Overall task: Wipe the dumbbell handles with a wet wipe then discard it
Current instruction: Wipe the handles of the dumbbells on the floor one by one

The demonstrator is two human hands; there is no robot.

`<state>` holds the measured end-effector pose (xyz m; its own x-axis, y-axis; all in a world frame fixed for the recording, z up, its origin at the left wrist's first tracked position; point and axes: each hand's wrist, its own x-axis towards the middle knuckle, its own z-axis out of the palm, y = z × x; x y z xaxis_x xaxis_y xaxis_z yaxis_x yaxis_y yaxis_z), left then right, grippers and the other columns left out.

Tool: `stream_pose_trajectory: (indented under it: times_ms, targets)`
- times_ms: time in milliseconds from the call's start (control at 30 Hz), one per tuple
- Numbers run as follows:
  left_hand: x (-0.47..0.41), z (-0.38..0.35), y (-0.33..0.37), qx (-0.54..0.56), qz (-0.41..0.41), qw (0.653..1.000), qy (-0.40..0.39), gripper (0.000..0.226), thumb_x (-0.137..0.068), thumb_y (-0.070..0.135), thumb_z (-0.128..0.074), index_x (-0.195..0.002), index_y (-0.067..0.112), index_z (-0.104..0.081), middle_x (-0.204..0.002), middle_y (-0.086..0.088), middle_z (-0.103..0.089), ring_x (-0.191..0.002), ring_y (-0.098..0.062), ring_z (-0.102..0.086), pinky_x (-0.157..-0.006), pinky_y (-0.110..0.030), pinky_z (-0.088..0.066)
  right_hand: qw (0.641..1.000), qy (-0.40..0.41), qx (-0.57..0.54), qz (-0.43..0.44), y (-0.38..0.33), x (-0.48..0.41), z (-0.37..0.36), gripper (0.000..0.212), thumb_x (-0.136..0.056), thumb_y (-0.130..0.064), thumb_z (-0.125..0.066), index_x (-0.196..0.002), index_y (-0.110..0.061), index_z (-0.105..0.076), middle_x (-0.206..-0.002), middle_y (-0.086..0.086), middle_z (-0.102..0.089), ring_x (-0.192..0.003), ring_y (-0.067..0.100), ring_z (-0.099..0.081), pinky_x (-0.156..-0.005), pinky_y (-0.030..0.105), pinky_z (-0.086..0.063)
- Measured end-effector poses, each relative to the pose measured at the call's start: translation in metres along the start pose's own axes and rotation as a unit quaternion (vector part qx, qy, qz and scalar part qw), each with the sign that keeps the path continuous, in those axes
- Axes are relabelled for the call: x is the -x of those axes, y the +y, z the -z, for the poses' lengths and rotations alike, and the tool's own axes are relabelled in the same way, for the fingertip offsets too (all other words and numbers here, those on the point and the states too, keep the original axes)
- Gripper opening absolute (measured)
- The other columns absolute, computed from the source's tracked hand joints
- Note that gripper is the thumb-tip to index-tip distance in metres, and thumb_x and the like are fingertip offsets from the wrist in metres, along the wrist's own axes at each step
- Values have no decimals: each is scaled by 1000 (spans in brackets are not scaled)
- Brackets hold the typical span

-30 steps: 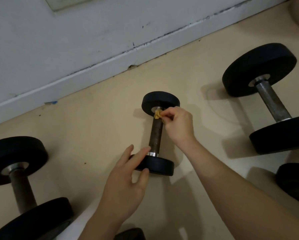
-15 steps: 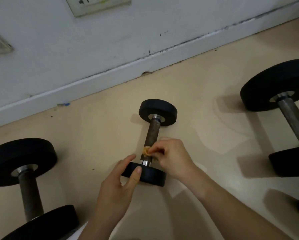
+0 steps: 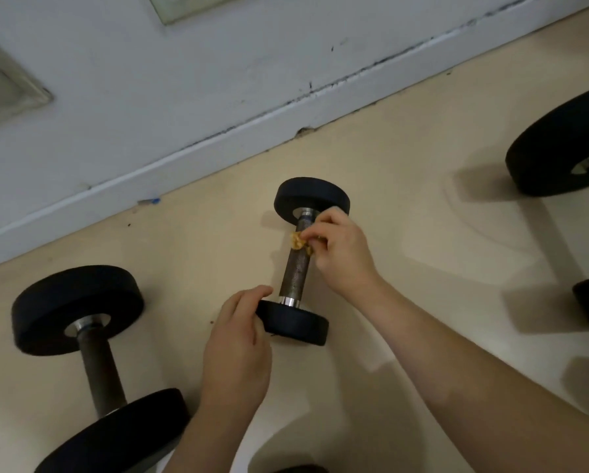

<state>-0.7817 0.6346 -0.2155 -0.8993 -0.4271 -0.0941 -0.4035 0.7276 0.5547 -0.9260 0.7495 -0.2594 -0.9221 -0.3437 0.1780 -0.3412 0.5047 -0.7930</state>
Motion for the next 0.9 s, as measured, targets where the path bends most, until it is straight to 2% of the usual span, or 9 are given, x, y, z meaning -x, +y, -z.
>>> stream_pose_trajectory:
  times_ms: [100, 167, 267, 433, 500, 600, 667, 767, 900]
  targets:
    - [0, 6, 6, -11, -37, 998, 39, 37, -89, 6, -48, -118, 26, -60, -114, 9, -57, -100, -9, -53, -82, -21, -38, 1000, 18, -12, -22, -2, 11, -6, 18, -87, -9, -63, -102, -12, -73, -99, -4, -59, -83, 11, -58, -79, 27, -53]
    - [3, 5, 14, -34, -50, 998, 9, 33, -87, 31, -53, -120, 33, -56, -117, 13, -55, -104, -6, -51, -85, -23, -43, 998, 11, -38, -41, -2, 16, -6, 23, -87, -12, -62, -109, -13, -70, -102, -5, -57, -86, 9, -57, -81, 25, -53]
    - [12, -7, 13, -132, -48, 988, -62, 67, -77, 65, -43, -136, 36, -36, -145, 3, -33, -134, -18, -34, -104, -38, -41, 995, -4, -78, -64, -3, 19, -8, 26, -85, -21, -67, -110, -16, -70, -102, -7, -55, -89, 7, -57, -82, 19, -51]
    - [0, 8, -15, -87, -3, 988, -127, 79, -81, 60, -53, -147, 34, -19, -158, 4, -9, -143, -15, -21, -108, -32, -32, 973, -118, -154, -127, -21, 37, -20, 10, -80, -9, -72, -89, -13, -74, -88, -6, -64, -80, 6, -62, -79, 21, -51]
    - [-7, 20, -20, -17, 36, 989, -144, 74, -87, 46, -57, -149, 33, -18, -159, 5, -10, -144, -13, -17, -112, -34, -25, 907, -157, -298, -251, -25, 41, -6, 8, -82, -5, -69, -88, -9, -73, -84, 1, -69, -77, 12, -64, -78, 29, -54]
    - [-11, 27, -23, 54, 84, 989, -107, 63, -95, 26, -54, -150, 28, -22, -156, 1, -23, -141, -16, -26, -113, -33, -23, 745, -71, -551, -368, -34, 38, 39, 10, -90, -6, -58, -94, -5, -68, -84, 9, -69, -80, 21, -66, -79, 37, -54]
    - [-11, 29, -21, 52, 114, 989, -76, 57, -98, 21, -48, -149, 26, -24, -154, -4, -29, -138, -22, -32, -112, -36, -25, 710, -38, -595, -374, -46, 42, 68, 12, -93, -6, -53, -97, -4, -64, -83, 11, -70, -81, 25, -68, -70, 32, -53]
    - [-6, 38, -4, 6, 132, 989, -63, 51, -99, 19, -44, -148, 20, -29, -145, -9, -41, -128, -27, -44, -105, -37, -33, 743, -25, -568, -353, -67, 59, 101, 12, -93, -2, -51, -99, -5, -61, -86, 13, -72, -81, 28, -71, -60, 26, -50]
    - [26, 62, 68, 119, 17, 992, -39, 37, -93, 39, -53, -129, 31, -53, -113, 12, -60, -95, 3, -55, -75, -14, -41, 815, -4, -490, -308, -89, 84, 139, 7, -89, -3, -58, -95, -8, -57, -97, 18, -72, -88, 26, -71, -68, 28, -49]
